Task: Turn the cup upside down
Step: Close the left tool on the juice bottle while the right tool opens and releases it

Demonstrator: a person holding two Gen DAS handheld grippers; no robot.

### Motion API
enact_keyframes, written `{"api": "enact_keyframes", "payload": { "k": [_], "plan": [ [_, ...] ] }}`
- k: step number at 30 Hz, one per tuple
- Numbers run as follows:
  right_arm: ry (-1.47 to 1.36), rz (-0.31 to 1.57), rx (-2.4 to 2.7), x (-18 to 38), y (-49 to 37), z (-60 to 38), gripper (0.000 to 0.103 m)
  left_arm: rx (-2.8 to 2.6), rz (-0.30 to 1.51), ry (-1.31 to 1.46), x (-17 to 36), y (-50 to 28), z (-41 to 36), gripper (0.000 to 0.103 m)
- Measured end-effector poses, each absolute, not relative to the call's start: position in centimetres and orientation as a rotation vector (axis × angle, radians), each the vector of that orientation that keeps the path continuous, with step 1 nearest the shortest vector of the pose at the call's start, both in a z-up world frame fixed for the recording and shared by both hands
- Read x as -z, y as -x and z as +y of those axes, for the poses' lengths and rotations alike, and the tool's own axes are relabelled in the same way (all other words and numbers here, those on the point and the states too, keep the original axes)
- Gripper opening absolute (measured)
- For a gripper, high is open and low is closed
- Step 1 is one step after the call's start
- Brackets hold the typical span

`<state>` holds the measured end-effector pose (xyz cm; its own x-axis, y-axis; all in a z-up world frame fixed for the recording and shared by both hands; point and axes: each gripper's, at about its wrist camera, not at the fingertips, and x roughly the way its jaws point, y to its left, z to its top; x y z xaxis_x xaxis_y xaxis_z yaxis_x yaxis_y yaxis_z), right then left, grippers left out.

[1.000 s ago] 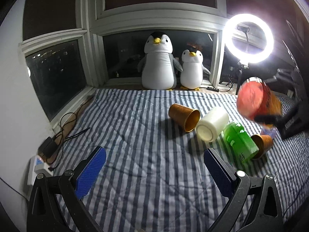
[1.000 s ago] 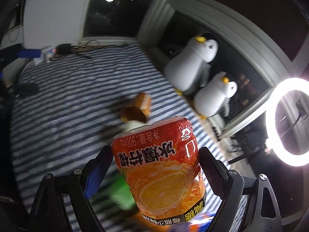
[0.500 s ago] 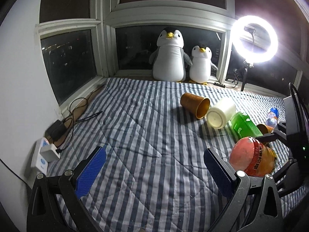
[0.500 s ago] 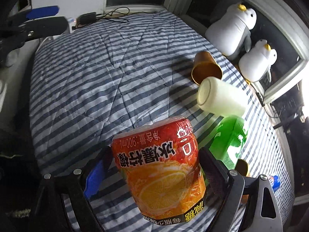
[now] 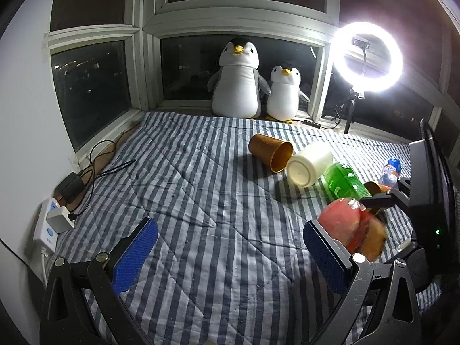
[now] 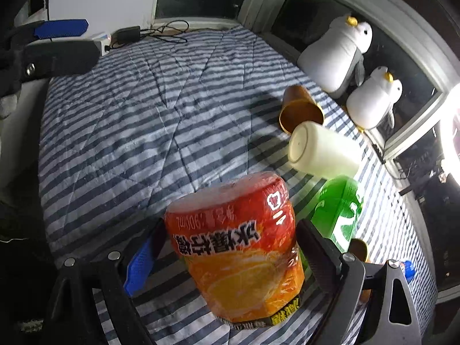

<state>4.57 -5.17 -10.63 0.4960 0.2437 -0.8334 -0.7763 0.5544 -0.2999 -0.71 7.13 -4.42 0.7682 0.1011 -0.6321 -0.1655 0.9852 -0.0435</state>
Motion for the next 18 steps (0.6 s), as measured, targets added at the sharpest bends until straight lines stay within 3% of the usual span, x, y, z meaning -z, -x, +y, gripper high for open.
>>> {"api": "enact_keyframes", "payload": {
  "k": [6,18],
  "plan": [
    [0.764,0.774,-0.722,9.6,-3.8,-4.4,0.095,-0.155,0.678,0.101,4.2,1.2,7.4,0.102],
    [0.384,0.686,-0.643,5.7,-1.7,-10.3,0.095,-0.138,0.739,0.192,5.3,1.4,5.9,0.102]
  ]
}}
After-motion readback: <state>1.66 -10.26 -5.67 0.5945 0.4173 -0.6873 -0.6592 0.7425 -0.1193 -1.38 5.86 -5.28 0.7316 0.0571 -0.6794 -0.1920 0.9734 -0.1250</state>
